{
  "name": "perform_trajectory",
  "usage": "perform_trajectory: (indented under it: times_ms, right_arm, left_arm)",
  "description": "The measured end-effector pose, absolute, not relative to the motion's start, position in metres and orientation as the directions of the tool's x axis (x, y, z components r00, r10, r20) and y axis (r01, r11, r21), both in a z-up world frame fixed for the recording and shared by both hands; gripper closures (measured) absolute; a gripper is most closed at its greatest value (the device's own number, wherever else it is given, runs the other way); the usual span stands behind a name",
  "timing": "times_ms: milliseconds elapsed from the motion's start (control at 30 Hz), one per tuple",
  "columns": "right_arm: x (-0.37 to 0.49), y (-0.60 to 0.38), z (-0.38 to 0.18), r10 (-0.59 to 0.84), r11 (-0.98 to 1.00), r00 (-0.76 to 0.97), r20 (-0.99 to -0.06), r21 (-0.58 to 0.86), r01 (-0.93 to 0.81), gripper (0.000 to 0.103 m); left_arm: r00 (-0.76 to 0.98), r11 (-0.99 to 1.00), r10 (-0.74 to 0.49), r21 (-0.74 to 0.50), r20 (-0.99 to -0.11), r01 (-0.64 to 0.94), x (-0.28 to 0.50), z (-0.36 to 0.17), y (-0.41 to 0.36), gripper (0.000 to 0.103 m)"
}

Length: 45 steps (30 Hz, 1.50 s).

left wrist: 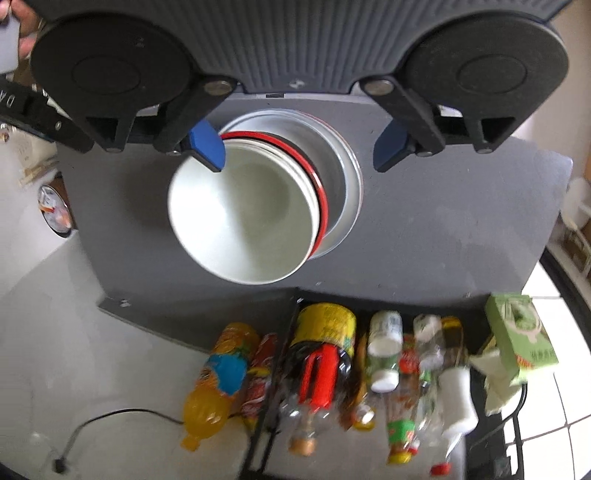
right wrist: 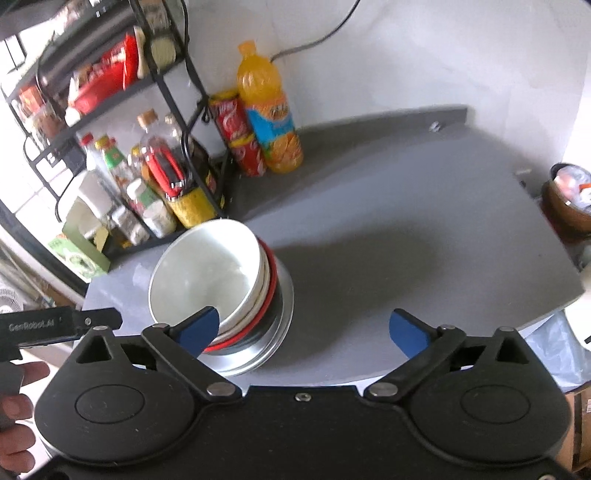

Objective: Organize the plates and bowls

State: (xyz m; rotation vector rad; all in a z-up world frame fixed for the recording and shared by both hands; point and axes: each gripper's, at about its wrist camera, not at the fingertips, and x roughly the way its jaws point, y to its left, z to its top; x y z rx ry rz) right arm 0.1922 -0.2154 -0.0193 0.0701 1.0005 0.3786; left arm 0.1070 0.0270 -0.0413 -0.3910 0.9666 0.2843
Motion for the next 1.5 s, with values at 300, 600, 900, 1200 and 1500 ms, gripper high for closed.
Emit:
perform_trajectory:
  times_ms: [300,600,900,1200,1500]
  right_arm:
    - [0.157,-0.221,0.007,0.286,0.956,0.534,-0.795,0.199,-0.216,0.000]
    - [0.114,-0.185,0.025,0.255,0.966,0.571,-0.780,0.177,-0.188,0.000]
    - [0.074,-0.165,0.040,0.205,0.979,0.614,-0.762,0.146,-0.145,0.000]
    - [0.037,-0.169,0.042,0.148,0.989,0.636,-0.757,0.109,-0.100,0.000]
    - [0.006,-0.183,0.042,0.084,0.996,0.681,-0.727,0.079,-0.040,0.000]
  left_arm:
    - [0.562,0.949,0.035,-0.149,-0.826,-0.278,0.079,-0.007,0.019,0.010]
    - [0.605,0.970,0.025,-0.127,-0.796,-0.207,0.044,0.021,0.045,0.009]
    - [0.665,0.989,-0.012,-0.109,-0.746,-0.104,0.006,0.033,0.053,0.009]
    - [0.657,0.992,-0.033,-0.103,-0.753,-0.068,-0.024,0.021,0.053,0.009]
    - [0.672,0.997,-0.048,-0.072,-0.739,-0.009,-0.042,0.012,0.043,0.008]
